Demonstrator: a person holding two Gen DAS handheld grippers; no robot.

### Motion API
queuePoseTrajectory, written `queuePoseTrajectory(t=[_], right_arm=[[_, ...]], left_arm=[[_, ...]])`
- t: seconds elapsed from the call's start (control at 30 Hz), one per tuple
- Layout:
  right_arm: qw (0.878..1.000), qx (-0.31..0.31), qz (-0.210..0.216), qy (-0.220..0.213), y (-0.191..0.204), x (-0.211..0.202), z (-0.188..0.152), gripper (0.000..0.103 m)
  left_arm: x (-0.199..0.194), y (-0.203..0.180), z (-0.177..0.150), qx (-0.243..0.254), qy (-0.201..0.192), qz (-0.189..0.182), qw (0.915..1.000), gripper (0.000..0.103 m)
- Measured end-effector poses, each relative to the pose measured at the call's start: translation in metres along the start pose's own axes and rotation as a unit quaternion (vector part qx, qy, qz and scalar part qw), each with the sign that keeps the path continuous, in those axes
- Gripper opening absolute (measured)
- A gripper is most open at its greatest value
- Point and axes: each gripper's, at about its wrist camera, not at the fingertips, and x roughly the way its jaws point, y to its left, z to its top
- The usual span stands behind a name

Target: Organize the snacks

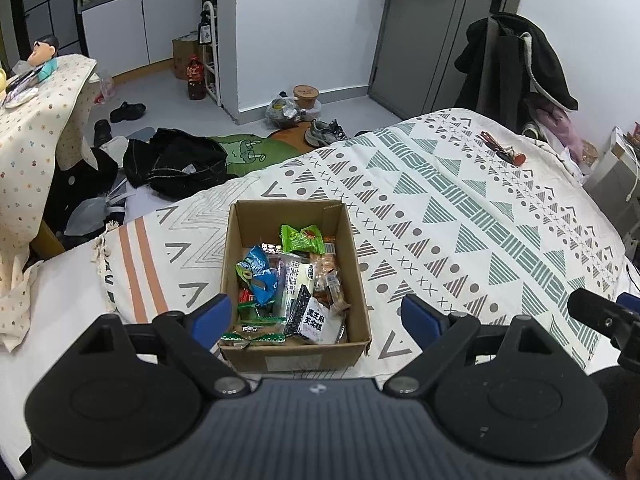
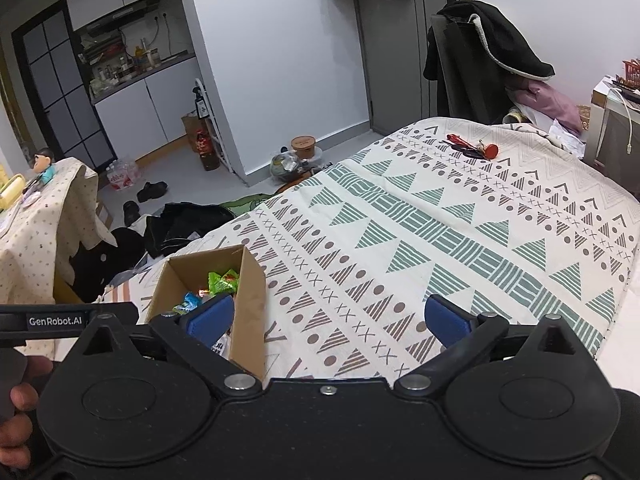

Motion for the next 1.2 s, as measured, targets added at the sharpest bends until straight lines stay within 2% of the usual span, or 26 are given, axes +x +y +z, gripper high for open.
queuePoseTrajectory(t=[0.47,1.2], right_arm=[[1.000,-0.012,0.014,0.008,0.010,-0.016,-0.010,0.103],[0.999,-0.018,0.034,0.015,0.020,-0.024,-0.013,0.103]], left_arm=[[-0.024,0.007,-0.010,0.022,0.005,0.019,0.9996,0.091],[-0.034,0.018,-0.022,0.009,0.010,0.023,0.9997,0.102]])
